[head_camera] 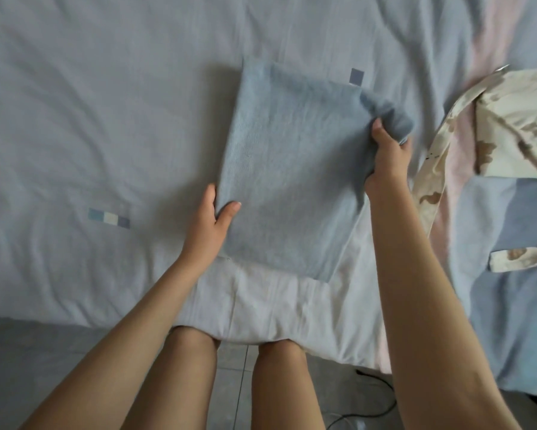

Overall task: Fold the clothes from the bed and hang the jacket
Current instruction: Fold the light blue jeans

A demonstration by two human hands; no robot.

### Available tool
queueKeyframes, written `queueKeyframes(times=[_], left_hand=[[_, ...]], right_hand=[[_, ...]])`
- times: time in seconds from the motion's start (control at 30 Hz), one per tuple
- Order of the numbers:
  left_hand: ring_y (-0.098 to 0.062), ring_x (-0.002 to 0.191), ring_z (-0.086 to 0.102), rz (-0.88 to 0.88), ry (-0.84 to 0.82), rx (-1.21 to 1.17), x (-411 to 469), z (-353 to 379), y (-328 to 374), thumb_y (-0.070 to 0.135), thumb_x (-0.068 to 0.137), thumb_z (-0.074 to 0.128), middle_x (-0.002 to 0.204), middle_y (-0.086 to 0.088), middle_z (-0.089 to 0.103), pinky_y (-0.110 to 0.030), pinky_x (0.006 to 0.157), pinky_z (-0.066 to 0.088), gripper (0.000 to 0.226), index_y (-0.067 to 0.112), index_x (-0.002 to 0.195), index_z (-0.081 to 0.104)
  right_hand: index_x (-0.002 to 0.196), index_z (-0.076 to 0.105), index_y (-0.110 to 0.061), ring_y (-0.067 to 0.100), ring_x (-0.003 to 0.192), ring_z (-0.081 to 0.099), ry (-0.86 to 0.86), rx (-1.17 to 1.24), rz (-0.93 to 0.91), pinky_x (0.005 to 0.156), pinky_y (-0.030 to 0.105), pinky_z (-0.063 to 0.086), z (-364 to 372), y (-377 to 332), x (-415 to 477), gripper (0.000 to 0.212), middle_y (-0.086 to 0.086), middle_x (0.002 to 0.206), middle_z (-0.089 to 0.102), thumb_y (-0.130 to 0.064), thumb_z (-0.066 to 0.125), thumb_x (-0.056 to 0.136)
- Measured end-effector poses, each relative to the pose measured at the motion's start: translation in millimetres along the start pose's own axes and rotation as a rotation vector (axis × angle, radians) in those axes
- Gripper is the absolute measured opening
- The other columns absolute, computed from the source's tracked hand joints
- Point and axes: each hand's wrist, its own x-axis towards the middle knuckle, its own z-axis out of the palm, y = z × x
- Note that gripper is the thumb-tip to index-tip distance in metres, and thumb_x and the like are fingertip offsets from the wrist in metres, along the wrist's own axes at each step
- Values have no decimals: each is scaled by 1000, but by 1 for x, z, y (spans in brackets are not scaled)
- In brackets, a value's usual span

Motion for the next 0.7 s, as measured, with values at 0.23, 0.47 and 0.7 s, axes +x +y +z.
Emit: queueKeyframes(times=[0.23, 0.47, 0.7], left_hand=[[-28, 94, 62, -94, 216, 272, -24, 9, 1, 40, 95, 51, 101, -1, 63, -32, 68, 42, 39, 8, 116, 47], [-41, 111, 46, -14, 241, 499, -11, 13, -1, 30, 90, 58, 119, -26, 53, -46, 91, 36, 55, -4, 130, 41], [-22, 101, 58, -93, 105, 127, 23, 8, 19, 40, 74, 78, 112, -8, 59, -31, 80, 48, 63, 5, 116, 48]], right_hand=[[142, 37, -7, 29, 135, 37, 277, -856, -754, 113, 33, 20, 10, 26, -38, 64, 13, 146, 40, -29, 58, 85], [153, 13, -26, 25, 147, 9, -36, -1315, -676, 118, 43, 2, -34, 71, -31, 68, 2, 161, 9, -53, 37, 95], [143, 32, -4, 20, 130, 43, 6, -643, -109, 102, 17, 32, -40, 77, -80, 70, 10, 142, 44, -28, 67, 88]])
